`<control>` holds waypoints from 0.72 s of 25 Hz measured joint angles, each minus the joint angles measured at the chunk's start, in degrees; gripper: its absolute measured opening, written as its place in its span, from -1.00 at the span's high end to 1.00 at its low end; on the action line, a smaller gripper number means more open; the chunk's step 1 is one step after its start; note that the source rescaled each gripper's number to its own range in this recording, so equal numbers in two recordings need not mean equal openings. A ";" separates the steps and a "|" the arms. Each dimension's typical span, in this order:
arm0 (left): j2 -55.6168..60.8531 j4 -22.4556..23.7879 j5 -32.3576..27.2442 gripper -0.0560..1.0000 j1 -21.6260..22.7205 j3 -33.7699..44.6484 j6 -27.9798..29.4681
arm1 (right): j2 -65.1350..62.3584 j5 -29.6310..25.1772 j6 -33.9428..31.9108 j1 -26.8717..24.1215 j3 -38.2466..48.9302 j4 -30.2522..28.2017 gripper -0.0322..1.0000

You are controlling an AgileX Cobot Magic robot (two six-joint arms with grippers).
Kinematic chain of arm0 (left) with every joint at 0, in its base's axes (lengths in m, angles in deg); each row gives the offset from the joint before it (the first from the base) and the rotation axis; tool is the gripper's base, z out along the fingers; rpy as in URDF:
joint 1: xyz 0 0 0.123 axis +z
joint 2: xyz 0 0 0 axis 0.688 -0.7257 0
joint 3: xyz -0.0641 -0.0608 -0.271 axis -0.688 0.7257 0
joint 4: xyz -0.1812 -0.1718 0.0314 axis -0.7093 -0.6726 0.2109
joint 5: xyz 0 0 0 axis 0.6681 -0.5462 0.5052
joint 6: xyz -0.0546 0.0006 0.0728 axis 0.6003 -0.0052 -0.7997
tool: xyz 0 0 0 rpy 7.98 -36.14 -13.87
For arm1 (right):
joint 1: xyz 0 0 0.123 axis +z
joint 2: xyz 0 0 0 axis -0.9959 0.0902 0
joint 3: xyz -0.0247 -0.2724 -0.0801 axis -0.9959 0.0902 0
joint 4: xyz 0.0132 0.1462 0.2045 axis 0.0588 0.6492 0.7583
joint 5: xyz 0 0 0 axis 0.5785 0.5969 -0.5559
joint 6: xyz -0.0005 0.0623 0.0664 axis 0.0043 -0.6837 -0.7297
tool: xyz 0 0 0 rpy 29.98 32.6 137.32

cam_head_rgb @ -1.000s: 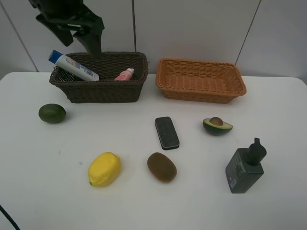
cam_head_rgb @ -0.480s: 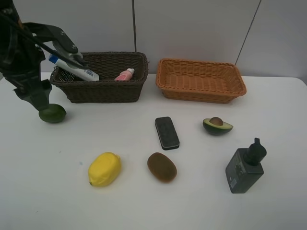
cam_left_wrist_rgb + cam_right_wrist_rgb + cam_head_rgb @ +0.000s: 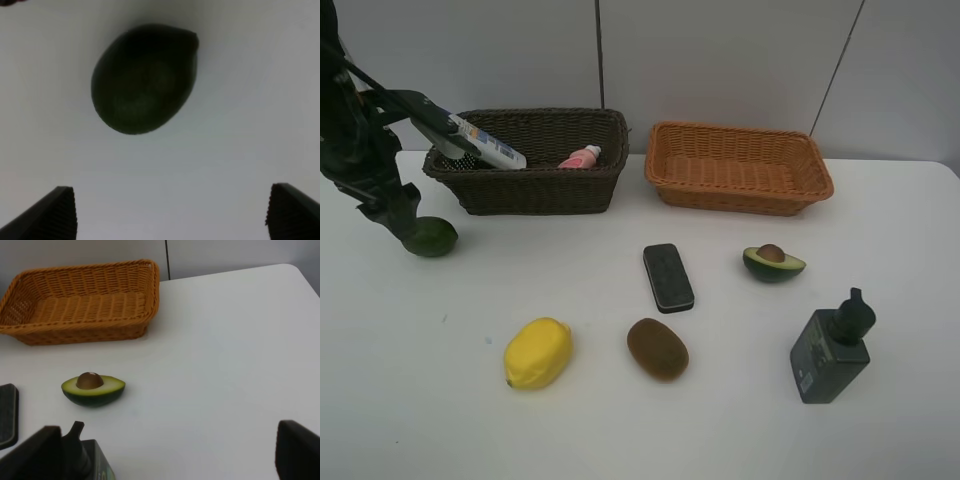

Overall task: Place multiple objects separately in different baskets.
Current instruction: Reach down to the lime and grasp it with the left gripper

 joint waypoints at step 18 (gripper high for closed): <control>-14.88 0.43 17.53 -0.99 0.25 -0.91 -0.96 | 0.00 0.00 0.00 0.00 0.00 0.00 -1.00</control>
